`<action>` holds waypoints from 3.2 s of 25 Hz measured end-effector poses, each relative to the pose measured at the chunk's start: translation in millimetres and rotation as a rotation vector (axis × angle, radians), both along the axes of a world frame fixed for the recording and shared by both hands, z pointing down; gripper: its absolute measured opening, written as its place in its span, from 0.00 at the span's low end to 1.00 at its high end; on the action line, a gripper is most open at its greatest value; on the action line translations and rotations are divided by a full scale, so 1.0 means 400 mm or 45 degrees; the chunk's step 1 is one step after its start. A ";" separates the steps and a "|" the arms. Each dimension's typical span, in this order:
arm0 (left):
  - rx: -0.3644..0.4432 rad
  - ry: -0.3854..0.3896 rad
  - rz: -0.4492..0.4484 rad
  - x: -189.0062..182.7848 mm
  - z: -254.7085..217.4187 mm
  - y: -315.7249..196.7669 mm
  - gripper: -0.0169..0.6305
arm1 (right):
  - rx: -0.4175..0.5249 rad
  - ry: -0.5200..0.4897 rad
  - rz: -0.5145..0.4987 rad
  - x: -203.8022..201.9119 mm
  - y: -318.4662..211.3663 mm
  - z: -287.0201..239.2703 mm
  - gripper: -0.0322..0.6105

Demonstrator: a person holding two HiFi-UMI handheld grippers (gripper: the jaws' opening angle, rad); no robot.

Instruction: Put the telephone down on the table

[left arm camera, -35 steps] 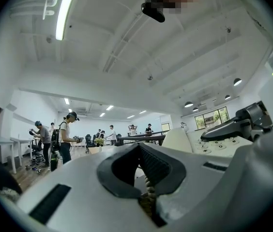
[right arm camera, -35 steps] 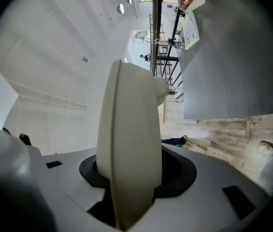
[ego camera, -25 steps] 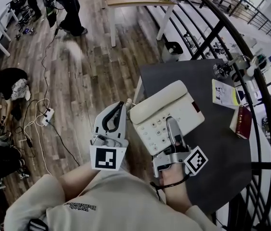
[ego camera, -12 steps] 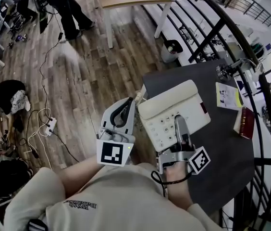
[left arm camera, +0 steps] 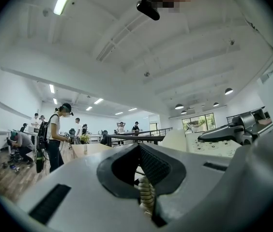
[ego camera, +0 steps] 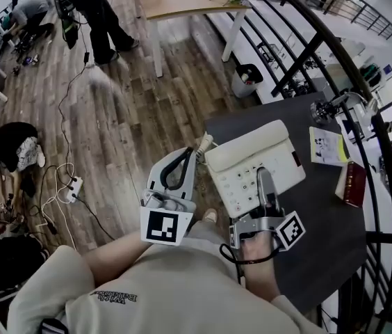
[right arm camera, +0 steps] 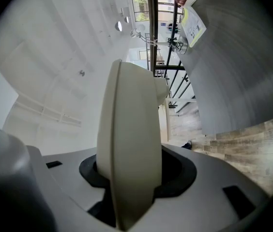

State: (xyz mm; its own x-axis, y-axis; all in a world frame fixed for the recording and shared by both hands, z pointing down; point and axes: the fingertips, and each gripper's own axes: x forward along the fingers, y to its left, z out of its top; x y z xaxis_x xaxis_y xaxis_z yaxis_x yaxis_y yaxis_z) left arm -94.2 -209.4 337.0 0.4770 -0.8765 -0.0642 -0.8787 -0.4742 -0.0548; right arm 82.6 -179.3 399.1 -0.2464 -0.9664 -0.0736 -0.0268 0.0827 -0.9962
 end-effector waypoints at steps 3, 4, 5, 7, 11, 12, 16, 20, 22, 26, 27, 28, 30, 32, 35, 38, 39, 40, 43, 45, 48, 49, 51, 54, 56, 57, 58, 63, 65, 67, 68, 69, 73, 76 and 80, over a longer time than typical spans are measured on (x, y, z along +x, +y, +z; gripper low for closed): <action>-0.022 -0.014 -0.028 0.024 -0.004 -0.019 0.03 | 0.003 0.009 -0.029 0.026 -0.030 -0.015 0.36; -0.027 -0.010 -0.038 0.029 -0.007 -0.020 0.03 | 0.004 0.011 -0.039 0.030 -0.036 -0.018 0.36; -0.023 -0.013 -0.044 0.032 -0.010 -0.019 0.03 | 0.004 0.014 -0.049 0.031 -0.040 -0.021 0.35; -0.002 -0.040 -0.044 0.040 -0.016 -0.017 0.03 | 0.004 0.018 -0.066 0.034 -0.047 -0.022 0.36; -0.029 0.001 -0.031 0.066 -0.015 -0.027 0.03 | -0.015 0.011 -0.089 0.049 -0.067 -0.015 0.36; -0.032 0.001 -0.032 0.070 -0.014 -0.030 0.03 | -0.024 0.011 -0.092 0.052 -0.070 -0.012 0.36; -0.046 -0.006 -0.042 0.079 -0.006 -0.043 0.03 | -0.055 0.000 -0.103 0.059 -0.079 0.008 0.36; -0.042 -0.030 -0.037 0.088 0.003 -0.060 0.03 | -0.084 0.004 -0.111 0.059 -0.093 0.029 0.36; -0.054 -0.032 -0.042 0.088 0.007 -0.070 0.03 | -0.097 -0.006 -0.112 0.059 -0.098 0.033 0.36; -0.081 -0.044 -0.043 0.091 0.032 -0.080 0.03 | -0.132 -0.001 -0.100 0.067 -0.104 0.061 0.36; -0.085 -0.059 -0.047 0.091 0.043 -0.082 0.03 | -0.147 0.001 -0.096 0.070 -0.107 0.073 0.36; -0.089 -0.073 -0.051 0.090 0.054 -0.087 0.03 | -0.164 0.004 -0.089 0.072 -0.114 0.087 0.36; -0.097 -0.089 -0.060 0.086 0.073 -0.105 0.03 | -0.190 0.024 -0.072 0.076 -0.137 0.112 0.36; -0.106 -0.101 -0.065 0.085 0.090 -0.136 0.03 | -0.201 0.044 -0.058 0.083 -0.174 0.135 0.36; -0.107 -0.128 -0.055 0.096 0.125 -0.200 0.03 | -0.218 0.048 -0.035 0.095 -0.243 0.169 0.36; -0.097 -0.165 -0.052 0.106 0.178 -0.255 0.03 | -0.252 0.068 -0.004 0.106 -0.295 0.219 0.36; -0.111 -0.169 -0.058 0.108 0.203 -0.273 0.03 | -0.267 0.079 0.009 0.111 -0.311 0.241 0.36; -0.131 -0.168 -0.064 0.111 0.230 -0.292 0.03 | -0.279 0.086 0.021 0.115 -0.329 0.262 0.36; -0.161 -0.141 -0.052 0.128 0.301 -0.353 0.03 | -0.294 0.090 0.069 0.126 -0.387 0.321 0.35; -0.134 -0.127 -0.014 0.144 0.337 -0.385 0.03 | -0.284 0.101 0.113 0.134 -0.419 0.359 0.35; -0.185 -0.147 -0.022 0.147 0.411 -0.425 0.03 | -0.270 0.085 0.167 0.136 -0.450 0.418 0.35; -0.211 -0.145 -0.031 0.146 0.435 -0.436 0.03 | -0.270 0.077 0.182 0.138 -0.456 0.438 0.35; -0.248 -0.151 -0.042 0.144 0.480 -0.455 0.03 | -0.269 0.074 0.207 0.145 -0.465 0.476 0.35; -0.285 -0.174 -0.046 0.145 0.542 -0.487 0.03 | -0.260 0.097 0.220 0.153 -0.484 0.530 0.36; -0.304 -0.190 -0.032 0.154 0.586 -0.504 0.03 | -0.267 0.116 0.217 0.159 -0.493 0.567 0.35; -0.315 -0.204 -0.018 0.162 0.611 -0.509 0.03 | -0.275 0.123 0.215 0.160 -0.497 0.584 0.35; -0.333 -0.222 -0.005 0.169 0.637 -0.513 0.03 | -0.285 0.128 0.212 0.160 -0.500 0.601 0.35; -0.436 -0.290 0.018 0.191 0.733 -0.518 0.03 | -0.341 0.151 0.212 0.158 -0.495 0.667 0.35; -0.461 -0.295 0.022 0.199 0.754 -0.519 0.03 | -0.367 0.167 0.214 0.159 -0.494 0.688 0.36; -0.490 -0.306 0.029 0.206 0.777 -0.521 0.03 | -0.403 0.189 0.216 0.157 -0.495 0.707 0.35; -0.506 -0.314 0.032 0.210 0.788 -0.520 0.03 | -0.419 0.204 0.215 0.157 -0.495 0.714 0.36; -0.520 -0.322 0.035 0.214 0.799 -0.519 0.03 | -0.431 0.221 0.212 0.158 -0.495 0.718 0.36; -0.544 -0.322 0.034 0.224 0.819 -0.513 0.03 | -0.457 0.291 0.184 0.164 -0.501 0.721 0.35; -0.562 -0.326 0.039 0.229 0.832 -0.496 0.03 | -0.470 0.311 0.173 0.162 -0.501 0.718 0.36; -0.567 -0.340 0.027 0.225 0.839 -0.492 0.03 | -0.498 0.338 0.163 0.161 -0.503 0.721 0.36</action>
